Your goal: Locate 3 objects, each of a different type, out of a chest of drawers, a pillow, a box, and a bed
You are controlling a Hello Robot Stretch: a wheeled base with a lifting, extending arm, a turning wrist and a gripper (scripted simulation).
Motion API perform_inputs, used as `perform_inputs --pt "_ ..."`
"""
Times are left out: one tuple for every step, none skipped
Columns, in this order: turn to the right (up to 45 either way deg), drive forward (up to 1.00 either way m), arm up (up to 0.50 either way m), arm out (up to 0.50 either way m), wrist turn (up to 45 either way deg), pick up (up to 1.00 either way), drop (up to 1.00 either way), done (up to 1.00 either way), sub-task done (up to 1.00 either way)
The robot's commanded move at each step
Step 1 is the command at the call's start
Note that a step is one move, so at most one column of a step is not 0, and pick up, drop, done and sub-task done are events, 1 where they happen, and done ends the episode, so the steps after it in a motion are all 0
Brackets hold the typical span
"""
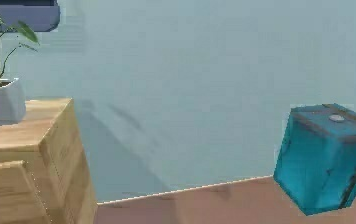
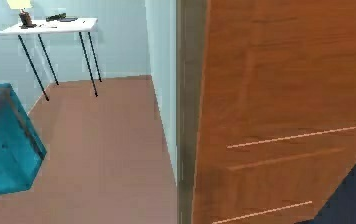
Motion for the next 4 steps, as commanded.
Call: perform_inputs --pt "-45.0 0.00 0.00 0.00 0.0 0.00 0.00 0.00 0.00" --pt "-12.0 0.00 0.00 0.00 0.0 0.00 0.00 0.00 0.00" --pt "0.0 0.20 0.00 0.00 0.0 0.00 0.00 0.00 0.00" --pt "45.0 0.00 0.00 0.00 0.0 0.00 0.00 0.00 0.00"
